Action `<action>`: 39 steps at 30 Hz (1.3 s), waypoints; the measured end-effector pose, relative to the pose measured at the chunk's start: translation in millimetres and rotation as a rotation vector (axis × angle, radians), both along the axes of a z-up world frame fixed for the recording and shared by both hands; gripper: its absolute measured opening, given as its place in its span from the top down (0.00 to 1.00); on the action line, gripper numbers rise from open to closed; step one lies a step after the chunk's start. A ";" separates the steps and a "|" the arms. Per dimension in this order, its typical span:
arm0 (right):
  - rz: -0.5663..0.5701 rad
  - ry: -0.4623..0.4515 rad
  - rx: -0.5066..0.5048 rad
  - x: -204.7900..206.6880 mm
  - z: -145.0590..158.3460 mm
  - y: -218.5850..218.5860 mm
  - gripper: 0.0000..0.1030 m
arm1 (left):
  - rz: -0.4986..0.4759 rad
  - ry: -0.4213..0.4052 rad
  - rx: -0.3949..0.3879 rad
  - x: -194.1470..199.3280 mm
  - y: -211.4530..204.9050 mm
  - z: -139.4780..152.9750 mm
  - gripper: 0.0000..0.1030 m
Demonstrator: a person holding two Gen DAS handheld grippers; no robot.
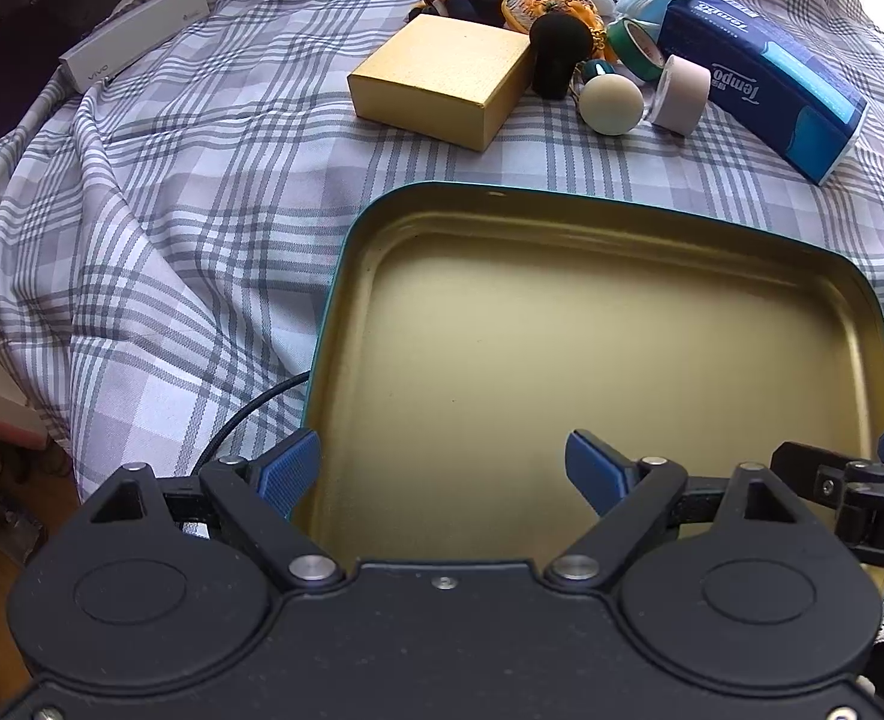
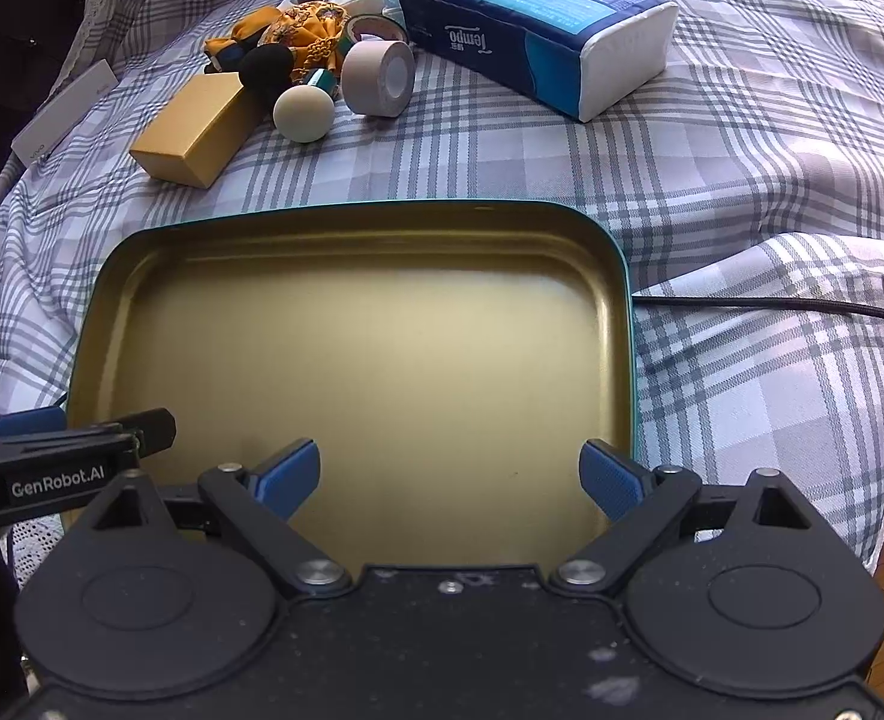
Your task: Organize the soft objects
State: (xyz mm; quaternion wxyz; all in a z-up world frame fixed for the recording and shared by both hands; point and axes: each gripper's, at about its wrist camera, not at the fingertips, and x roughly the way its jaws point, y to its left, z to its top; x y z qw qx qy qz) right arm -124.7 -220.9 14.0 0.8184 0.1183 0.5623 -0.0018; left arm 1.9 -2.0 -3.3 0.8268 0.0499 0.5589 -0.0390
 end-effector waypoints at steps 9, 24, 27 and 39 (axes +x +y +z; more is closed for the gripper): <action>0.008 0.006 -0.001 1.1 -0.8 1.9 0.09 | -0.008 0.000 -0.007 -0.4 -0.3 0.1 0.18; 0.023 0.019 0.019 6.1 -4.3 1.9 0.09 | -0.017 0.014 0.010 3.6 -3.6 -1.3 0.18; 0.022 0.021 0.029 7.2 -4.9 0.0 0.09 | -0.023 0.017 0.014 4.8 -5.5 -1.1 0.19; 0.017 0.031 0.053 12.2 -8.5 -5.5 0.09 | -0.032 0.026 0.007 10.8 -10.2 -0.6 0.22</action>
